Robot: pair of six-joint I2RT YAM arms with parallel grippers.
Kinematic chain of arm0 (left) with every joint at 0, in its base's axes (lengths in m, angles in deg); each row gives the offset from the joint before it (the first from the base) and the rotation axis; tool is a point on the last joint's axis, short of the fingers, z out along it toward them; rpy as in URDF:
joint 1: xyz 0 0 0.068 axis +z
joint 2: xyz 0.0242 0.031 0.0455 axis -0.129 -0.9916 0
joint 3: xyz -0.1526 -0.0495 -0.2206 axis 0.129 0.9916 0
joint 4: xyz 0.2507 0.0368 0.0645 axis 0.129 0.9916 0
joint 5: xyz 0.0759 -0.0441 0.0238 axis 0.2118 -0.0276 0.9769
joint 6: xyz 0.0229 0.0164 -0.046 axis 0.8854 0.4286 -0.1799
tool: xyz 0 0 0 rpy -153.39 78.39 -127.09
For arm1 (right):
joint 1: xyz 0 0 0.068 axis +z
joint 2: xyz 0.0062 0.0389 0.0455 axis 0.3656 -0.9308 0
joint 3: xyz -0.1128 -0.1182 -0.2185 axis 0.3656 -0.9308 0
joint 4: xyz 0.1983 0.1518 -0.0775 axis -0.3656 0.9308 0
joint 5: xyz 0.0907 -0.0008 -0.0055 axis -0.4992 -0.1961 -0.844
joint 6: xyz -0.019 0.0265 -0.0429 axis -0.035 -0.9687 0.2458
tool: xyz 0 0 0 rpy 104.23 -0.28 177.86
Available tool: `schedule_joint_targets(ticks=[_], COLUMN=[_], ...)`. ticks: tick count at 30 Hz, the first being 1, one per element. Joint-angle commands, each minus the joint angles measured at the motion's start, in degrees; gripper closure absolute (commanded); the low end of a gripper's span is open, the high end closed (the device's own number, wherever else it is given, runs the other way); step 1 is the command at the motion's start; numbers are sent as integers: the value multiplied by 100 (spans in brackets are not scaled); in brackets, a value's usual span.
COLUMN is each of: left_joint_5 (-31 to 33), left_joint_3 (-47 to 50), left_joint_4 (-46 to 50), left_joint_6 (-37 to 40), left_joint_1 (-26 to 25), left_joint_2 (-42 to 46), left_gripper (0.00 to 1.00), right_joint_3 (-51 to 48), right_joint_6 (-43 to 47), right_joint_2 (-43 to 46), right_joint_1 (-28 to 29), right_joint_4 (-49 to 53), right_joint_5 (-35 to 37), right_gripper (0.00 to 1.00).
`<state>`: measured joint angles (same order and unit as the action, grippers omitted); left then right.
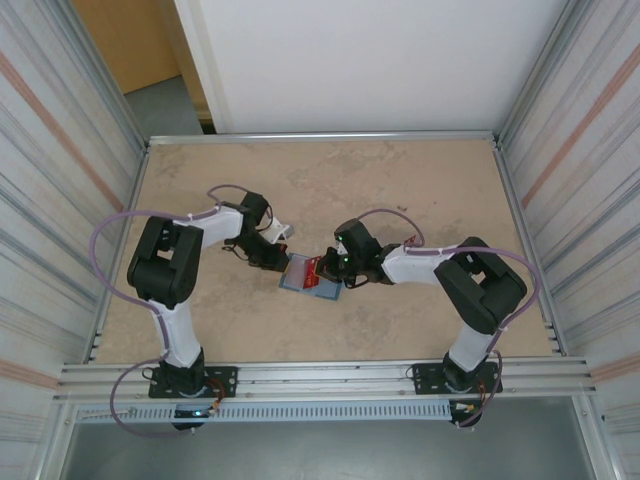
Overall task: Put the credit cards into the card holder
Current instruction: Insert the credit card into the card slot.
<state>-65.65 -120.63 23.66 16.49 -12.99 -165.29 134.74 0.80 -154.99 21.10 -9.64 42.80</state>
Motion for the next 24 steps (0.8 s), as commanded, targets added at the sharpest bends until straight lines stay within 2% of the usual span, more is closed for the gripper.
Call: schedule_joint_targets(ticks=[1, 6, 15, 20, 24], left_joint_5=[-71, -262, -201, -181, -164], left_joint_3=[104, 184, 69, 72, 53], left_joint_4=[140, 93, 178, 179, 187], left_joint_6=[-86, -259, -225, -236, -232], left_joint_1=[-103, -173, -372, -377, -377], left_joint_2=[136, 83, -22, 1, 4], left_gripper=[100, 100, 100, 100, 99], right_joint_3=[-202, -278, -328, -40, 178], right_joint_6=[-197, -224, -316, -157, 10], right_joint_2=[-55, -53, -186, -127, -15], right_joint_1=[51, 100, 201, 246, 289], right_joint_4=[291, 276, 252, 903, 1411], right_joint_5=[443, 495, 565, 681, 835], right_gripper=[100, 100, 100, 85, 79])
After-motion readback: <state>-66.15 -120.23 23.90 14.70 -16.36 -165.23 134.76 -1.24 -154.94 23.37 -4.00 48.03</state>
